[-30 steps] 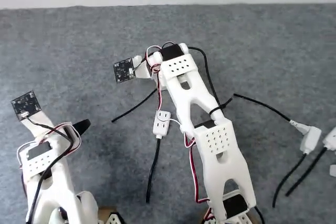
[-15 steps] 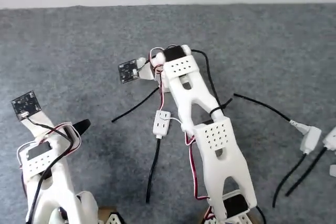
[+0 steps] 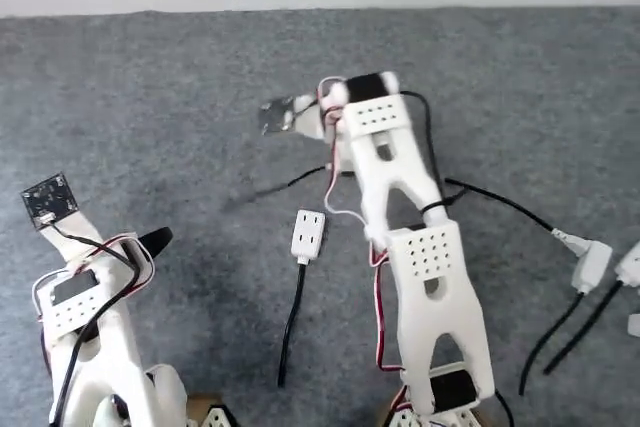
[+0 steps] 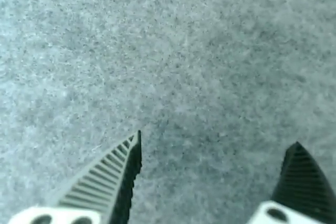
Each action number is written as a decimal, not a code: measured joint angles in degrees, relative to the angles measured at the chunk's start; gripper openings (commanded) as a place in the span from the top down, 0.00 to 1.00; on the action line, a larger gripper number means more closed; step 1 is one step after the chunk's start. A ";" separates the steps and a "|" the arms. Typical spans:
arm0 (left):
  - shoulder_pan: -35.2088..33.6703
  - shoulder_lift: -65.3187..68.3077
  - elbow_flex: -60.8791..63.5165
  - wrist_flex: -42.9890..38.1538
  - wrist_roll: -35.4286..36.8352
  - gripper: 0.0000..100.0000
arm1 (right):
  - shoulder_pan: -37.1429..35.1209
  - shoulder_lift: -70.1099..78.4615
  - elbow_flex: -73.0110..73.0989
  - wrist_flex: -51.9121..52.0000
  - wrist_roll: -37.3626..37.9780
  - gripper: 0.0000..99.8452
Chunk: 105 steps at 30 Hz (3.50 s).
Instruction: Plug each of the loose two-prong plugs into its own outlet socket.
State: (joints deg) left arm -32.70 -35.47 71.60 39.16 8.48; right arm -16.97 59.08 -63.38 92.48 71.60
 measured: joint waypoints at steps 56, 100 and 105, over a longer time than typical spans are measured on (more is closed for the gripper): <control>0.88 0.00 0.44 -0.97 -1.76 0.61 | 7.56 -34.55 67.60 -11.52 -47.47 0.80; 0.88 0.00 0.44 -0.97 -1.76 0.61 | 6.33 -35.60 67.08 -18.81 -24.97 0.83; 0.88 0.00 0.44 -0.97 -1.76 0.61 | 6.33 -35.60 67.08 -19.16 -25.05 0.83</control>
State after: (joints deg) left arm -31.82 -35.47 72.04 38.20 6.73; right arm -10.64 23.47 3.69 73.32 46.55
